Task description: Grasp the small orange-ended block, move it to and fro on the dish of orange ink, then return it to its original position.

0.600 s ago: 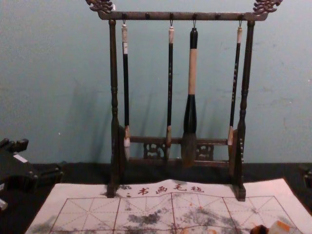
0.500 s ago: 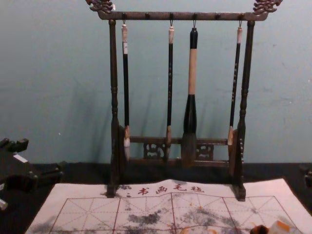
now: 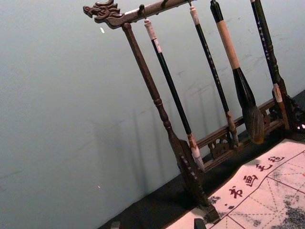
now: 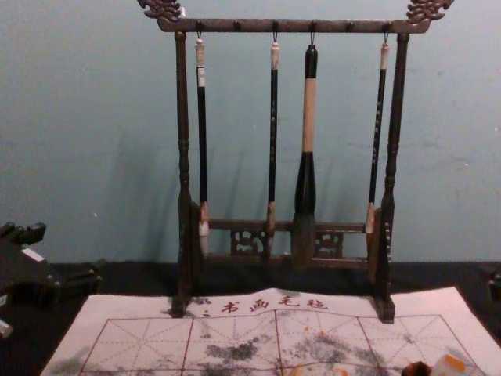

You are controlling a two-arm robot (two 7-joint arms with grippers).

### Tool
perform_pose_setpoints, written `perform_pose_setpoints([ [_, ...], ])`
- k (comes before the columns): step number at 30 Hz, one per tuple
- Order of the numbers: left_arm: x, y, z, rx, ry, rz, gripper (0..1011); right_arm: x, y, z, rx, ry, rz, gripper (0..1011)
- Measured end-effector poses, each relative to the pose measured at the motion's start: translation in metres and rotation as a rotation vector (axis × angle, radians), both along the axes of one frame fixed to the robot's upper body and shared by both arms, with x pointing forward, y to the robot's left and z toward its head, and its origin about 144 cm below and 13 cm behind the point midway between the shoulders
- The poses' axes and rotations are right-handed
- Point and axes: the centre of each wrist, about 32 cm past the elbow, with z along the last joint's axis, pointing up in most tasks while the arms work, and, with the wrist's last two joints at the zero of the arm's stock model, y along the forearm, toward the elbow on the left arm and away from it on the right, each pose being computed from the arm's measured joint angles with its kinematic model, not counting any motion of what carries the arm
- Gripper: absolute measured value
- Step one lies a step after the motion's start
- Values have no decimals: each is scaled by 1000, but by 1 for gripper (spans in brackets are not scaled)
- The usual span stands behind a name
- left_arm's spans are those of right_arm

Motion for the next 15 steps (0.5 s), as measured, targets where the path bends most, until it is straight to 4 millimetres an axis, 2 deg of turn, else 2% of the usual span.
perform_pose_setpoints([
  [15, 0, 0, 0, 0, 0, 0, 1001, 0, 0, 0, 0, 0, 0, 1002],
])
